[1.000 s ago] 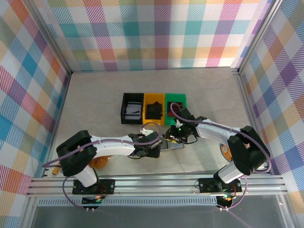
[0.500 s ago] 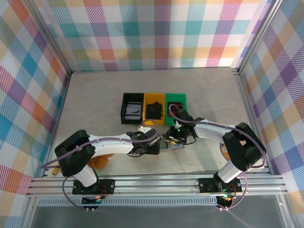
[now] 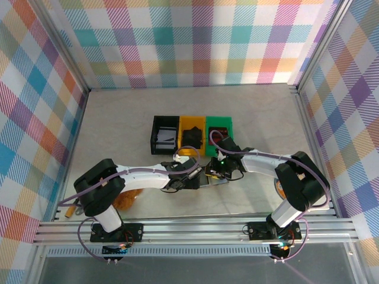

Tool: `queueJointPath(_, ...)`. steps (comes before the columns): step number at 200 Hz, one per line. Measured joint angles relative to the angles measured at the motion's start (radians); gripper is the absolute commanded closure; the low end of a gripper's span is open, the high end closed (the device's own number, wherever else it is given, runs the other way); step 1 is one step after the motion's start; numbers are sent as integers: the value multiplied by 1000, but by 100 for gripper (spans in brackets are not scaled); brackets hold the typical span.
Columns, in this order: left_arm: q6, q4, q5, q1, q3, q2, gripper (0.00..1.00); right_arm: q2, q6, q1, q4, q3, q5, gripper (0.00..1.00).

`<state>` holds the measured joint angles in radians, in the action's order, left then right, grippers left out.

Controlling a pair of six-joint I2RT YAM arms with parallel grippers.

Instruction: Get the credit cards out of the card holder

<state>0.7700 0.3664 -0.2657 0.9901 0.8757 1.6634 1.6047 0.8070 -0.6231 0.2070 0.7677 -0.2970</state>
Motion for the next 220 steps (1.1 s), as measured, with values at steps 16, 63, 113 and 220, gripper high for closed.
queueJointPath(16, 3, -3, -2, 0, -3, 0, 0, -1, 0, 0, -14, -9, -2, 73)
queueJointPath(63, 8, -17, -8, 0, -11, 16, 0, -1, -3, -7, -47, -19, -7, 79)
queueJointPath(113, 20, -30, -16, 0, -21, 19, 0, -10, -11, -13, -77, -35, -7, 84)
queueJointPath(220, 24, -42, -21, 0, -29, 19, 0, -58, -39, -26, -78, -42, 14, 100)
